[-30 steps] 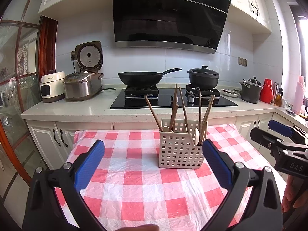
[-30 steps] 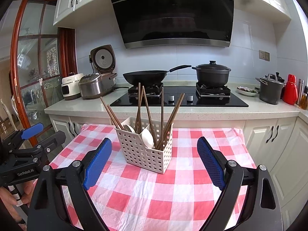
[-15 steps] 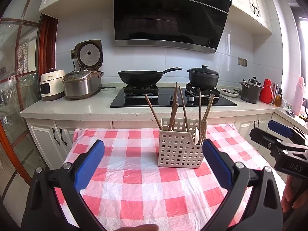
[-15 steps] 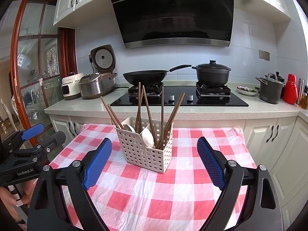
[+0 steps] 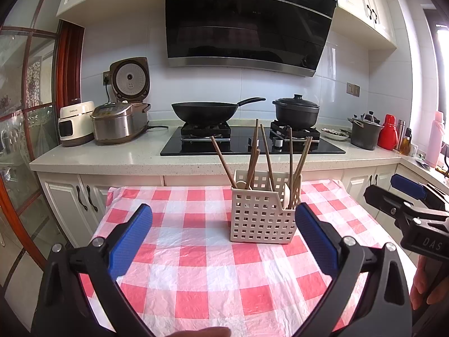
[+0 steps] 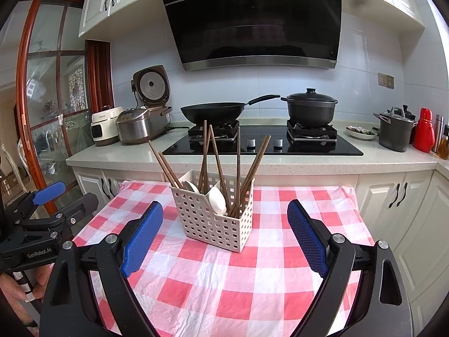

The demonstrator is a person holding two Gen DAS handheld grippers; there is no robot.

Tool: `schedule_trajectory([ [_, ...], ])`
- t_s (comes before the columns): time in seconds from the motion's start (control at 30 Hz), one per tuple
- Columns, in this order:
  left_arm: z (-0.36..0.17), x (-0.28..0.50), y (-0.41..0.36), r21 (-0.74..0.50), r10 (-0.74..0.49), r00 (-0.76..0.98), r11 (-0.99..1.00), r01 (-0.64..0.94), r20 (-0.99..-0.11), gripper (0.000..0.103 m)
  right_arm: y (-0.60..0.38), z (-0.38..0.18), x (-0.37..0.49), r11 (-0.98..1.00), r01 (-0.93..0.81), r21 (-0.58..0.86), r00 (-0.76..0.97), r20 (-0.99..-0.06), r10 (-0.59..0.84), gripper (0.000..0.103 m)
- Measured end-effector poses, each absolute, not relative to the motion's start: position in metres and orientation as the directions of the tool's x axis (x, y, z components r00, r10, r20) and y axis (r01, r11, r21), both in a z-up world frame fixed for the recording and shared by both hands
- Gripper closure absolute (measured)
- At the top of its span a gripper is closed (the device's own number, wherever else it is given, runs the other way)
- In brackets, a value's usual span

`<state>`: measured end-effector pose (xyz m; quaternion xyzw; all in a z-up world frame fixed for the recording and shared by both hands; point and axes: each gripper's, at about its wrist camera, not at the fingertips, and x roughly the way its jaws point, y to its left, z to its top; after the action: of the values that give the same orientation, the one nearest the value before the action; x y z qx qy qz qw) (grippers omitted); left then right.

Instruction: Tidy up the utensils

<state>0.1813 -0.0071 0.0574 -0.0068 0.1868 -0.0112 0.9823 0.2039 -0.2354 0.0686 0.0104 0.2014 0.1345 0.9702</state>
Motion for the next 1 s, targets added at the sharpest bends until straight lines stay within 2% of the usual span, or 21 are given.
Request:
schedule_trajectory([
  [1.0, 0.0540, 0.1796, -0.0098, -0.018, -0.033, 0.928, 0.999, 0.028, -0.372, 0.005, -0.2348, 0.0694, 0.2005, 0.962, -0.260, 0.081, 0.882, -0.385, 0.270, 0.018],
])
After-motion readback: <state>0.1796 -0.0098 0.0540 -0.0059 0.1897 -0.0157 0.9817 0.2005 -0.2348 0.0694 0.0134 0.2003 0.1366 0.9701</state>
